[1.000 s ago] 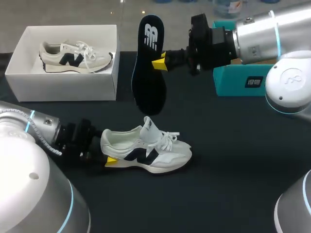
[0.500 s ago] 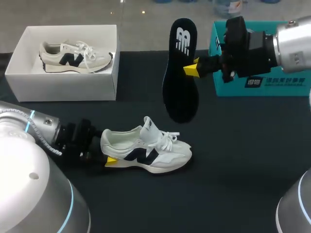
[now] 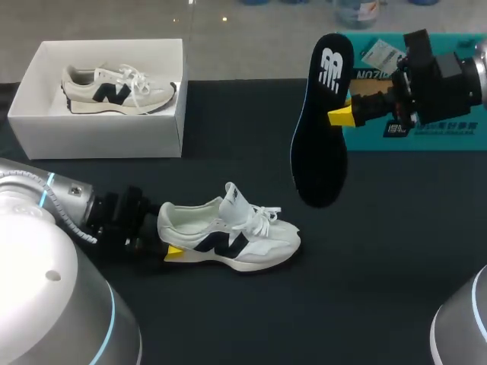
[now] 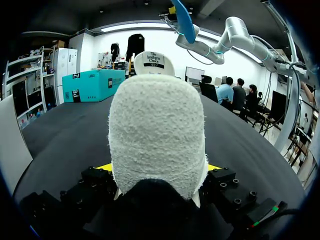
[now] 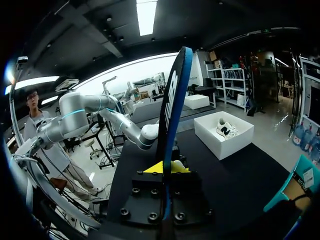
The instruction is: Take the shoe out of the shoebox, open the shoe tongue, remove and reinsert the insole, then place the shoe into the shoebox
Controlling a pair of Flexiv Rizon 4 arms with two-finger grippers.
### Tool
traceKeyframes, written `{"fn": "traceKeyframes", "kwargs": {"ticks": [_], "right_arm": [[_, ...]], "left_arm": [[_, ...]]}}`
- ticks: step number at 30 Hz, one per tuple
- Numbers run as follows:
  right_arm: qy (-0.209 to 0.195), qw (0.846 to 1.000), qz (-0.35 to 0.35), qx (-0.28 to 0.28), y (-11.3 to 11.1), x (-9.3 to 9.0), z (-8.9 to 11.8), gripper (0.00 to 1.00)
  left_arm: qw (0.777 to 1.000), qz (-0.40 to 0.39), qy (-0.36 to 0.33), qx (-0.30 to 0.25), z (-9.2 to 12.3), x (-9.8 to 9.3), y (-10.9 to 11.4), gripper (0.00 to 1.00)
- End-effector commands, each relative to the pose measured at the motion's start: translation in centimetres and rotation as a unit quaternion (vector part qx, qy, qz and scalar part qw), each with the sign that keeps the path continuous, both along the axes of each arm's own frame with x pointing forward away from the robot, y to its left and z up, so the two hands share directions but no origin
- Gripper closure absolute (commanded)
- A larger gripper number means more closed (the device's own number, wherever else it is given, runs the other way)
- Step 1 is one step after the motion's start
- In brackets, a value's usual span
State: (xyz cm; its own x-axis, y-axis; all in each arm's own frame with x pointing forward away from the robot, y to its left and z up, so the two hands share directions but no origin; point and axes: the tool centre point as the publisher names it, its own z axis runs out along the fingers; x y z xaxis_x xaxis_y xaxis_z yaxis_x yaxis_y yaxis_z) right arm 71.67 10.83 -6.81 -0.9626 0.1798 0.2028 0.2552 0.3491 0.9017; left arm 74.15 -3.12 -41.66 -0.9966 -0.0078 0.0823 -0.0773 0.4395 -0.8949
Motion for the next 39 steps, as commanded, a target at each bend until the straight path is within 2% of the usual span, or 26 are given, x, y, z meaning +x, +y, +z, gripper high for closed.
{"fn": "traceKeyframes", "kwargs": {"ticks": [1,5,20,24,28,39], "right_arm": [[0.009,0.999,0.037,-0.010,2.1,2.6,0.3,1.00],[0.015,0.999,0.038,-0.022,2.6,3.2,0.4,1.00],[0.015,0.999,0.038,-0.022,2.6,3.2,0.4,1.00],[0.071,0.996,0.052,-0.018,1.7,1.5,-0.1,1.00],[0.095,0.994,0.056,-0.015,0.8,0.2,0.0,1.00],[0.143,0.988,0.045,-0.034,0.3,-1.4,-0.6,1.00]], "left_arm": [[1.000,0.001,0.000,0.000,0.1,-0.1,0.0,1.00],[1.000,0.001,0.000,0.000,0.1,-0.1,0.0,1.00],[1.000,0.001,0.000,0.000,0.1,-0.1,0.0,1.00],[1.000,0.001,0.000,0.000,0.1,-0.1,0.0,1.00],[1.000,0.001,0.000,0.000,0.1,-0.1,0.0,1.00],[1.000,0.001,0.000,0.000,0.1,-0.1,0.0,1.00]]}}
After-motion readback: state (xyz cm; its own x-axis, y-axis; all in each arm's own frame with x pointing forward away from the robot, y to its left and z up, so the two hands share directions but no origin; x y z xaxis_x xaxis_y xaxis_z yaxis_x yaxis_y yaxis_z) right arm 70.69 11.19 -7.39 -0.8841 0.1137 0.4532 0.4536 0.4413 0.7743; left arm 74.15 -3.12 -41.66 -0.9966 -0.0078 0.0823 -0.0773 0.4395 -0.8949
